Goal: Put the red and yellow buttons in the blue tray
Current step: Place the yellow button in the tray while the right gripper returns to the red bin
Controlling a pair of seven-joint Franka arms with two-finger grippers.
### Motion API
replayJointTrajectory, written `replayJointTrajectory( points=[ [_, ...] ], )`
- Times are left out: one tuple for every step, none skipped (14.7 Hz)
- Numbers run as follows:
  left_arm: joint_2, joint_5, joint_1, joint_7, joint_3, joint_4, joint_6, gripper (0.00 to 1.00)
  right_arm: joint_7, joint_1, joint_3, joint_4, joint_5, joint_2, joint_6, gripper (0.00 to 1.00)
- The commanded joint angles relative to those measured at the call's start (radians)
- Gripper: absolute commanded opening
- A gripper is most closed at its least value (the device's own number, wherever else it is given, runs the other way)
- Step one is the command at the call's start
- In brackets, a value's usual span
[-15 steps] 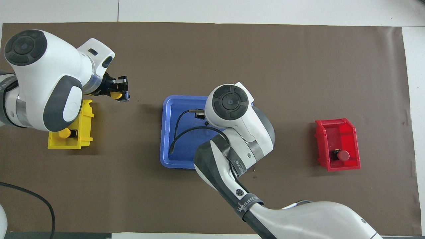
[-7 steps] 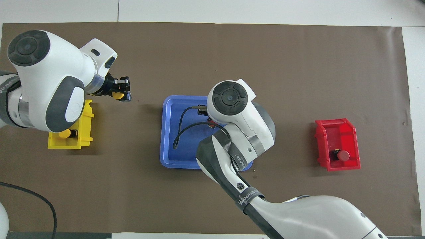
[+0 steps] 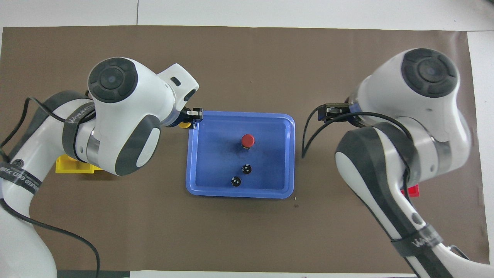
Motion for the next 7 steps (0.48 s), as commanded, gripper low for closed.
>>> replayJointTrajectory(
  points=[
    [0.034,-0.016,-0.058,-0.06,0.015,-0.005,0.055,0.01,-0.16,-0.118,0.017,-0.238,0.007,-0.166,0.034,0.88],
    [0.034,-0.016,-0.08,-0.086,0.015,-0.024,0.072,0.01,-0.206,-0.158,0.017,-0.267,0.007,-0.185,0.032,0.84],
    [0.036,-0.016,-0.097,-0.101,0.015,-0.042,0.095,0.01,-0.256,-0.206,0.017,-0.292,0.009,-0.197,0.026,0.81],
    [0.043,-0.016,-0.109,-0.112,0.015,-0.057,0.117,0.01,-0.296,-0.234,0.017,-0.318,0.01,-0.211,0.029,0.79],
    [0.066,-0.016,-0.115,-0.13,0.015,-0.059,0.13,0.01,-0.315,-0.249,0.017,-0.335,0.012,-0.215,0.035,0.77],
    [0.079,-0.016,-0.123,-0.15,0.016,-0.059,0.137,0.01,-0.32,-0.251,0.017,-0.34,0.012,-0.217,0.034,0.75],
    [0.091,-0.015,-0.134,-0.161,0.018,-0.059,0.141,0.01,-0.321,-0.251,0.017,-0.35,0.012,-0.217,0.035,0.74]
  ],
)
